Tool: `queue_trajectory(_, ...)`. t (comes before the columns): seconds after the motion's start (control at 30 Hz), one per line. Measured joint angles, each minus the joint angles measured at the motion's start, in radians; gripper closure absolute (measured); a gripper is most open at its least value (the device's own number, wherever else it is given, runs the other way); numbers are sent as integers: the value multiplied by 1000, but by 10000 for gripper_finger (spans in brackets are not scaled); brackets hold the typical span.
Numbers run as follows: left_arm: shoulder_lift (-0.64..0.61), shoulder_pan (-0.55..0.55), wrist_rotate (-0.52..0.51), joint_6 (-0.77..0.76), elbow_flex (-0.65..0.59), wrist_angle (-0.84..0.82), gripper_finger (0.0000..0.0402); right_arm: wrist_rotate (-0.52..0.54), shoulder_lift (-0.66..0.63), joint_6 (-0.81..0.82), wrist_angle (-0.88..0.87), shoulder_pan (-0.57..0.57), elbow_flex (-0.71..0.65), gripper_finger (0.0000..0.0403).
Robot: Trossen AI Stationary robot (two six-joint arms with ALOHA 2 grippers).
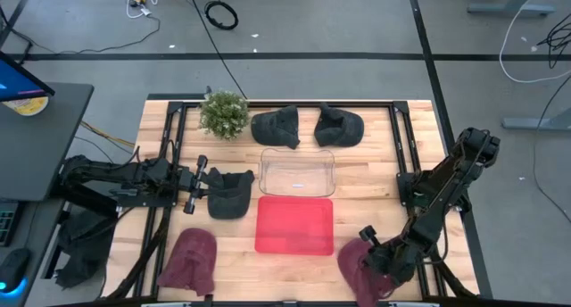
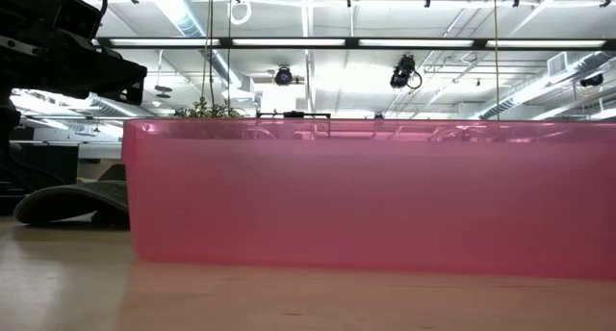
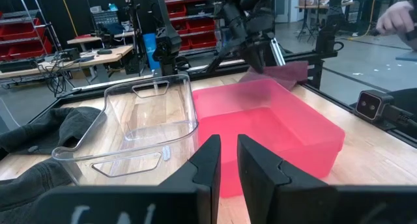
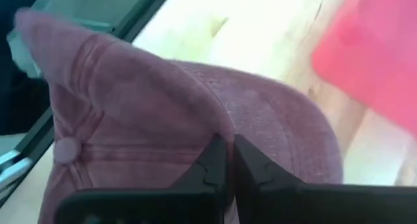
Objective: Pick & Place hat
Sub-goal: Put the right red cap into the pink bin
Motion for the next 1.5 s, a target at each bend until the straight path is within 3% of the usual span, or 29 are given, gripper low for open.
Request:
queue_trajectory(0.23, 0, 0, 0, 0, 0, 0, 346, 79, -4, -155, -112, 25, 113, 397)
queue_trajectory(0.6, 0, 0, 0, 0, 0, 0, 346, 208, -6, -617, -73, 0, 252, 397)
queue_trajectory(1.17, 0, 0, 0, 0, 0, 0, 346, 212, -6, -1263, 153, -306, 258, 398)
queue_trajectory(1.4, 0, 0, 0, 0, 0, 0, 346, 206, -6, -1415, 146, -415, 258, 398)
queue_trajectory(1.5, 0, 0, 0, 0, 0, 0, 346, 131, -6, -1434, 130, -468, 258, 398)
